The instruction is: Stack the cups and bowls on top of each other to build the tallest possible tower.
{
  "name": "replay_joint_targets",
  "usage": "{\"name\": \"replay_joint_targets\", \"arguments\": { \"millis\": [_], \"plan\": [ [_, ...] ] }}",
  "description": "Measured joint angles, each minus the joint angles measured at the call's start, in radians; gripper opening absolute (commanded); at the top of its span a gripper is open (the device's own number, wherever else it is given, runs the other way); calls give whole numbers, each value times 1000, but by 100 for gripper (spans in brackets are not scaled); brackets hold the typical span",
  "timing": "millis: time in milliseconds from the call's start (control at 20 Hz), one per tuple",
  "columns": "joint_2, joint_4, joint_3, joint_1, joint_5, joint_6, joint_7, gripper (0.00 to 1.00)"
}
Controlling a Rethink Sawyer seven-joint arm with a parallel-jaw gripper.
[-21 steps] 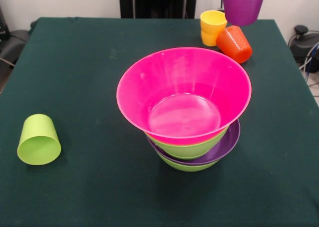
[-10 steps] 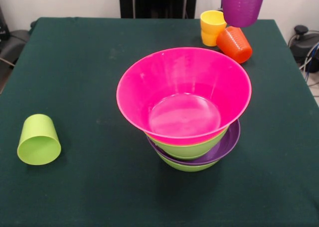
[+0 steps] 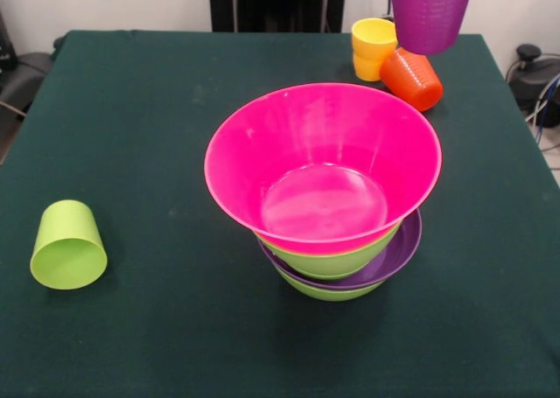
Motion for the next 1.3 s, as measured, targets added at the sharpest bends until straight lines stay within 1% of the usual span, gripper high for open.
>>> {"name": "replay_joint_targets", "arguments": {
  "millis": [1300],
  "plan": [
    [2,-12,130,-118,-97,0,0,0]
  ]
}}
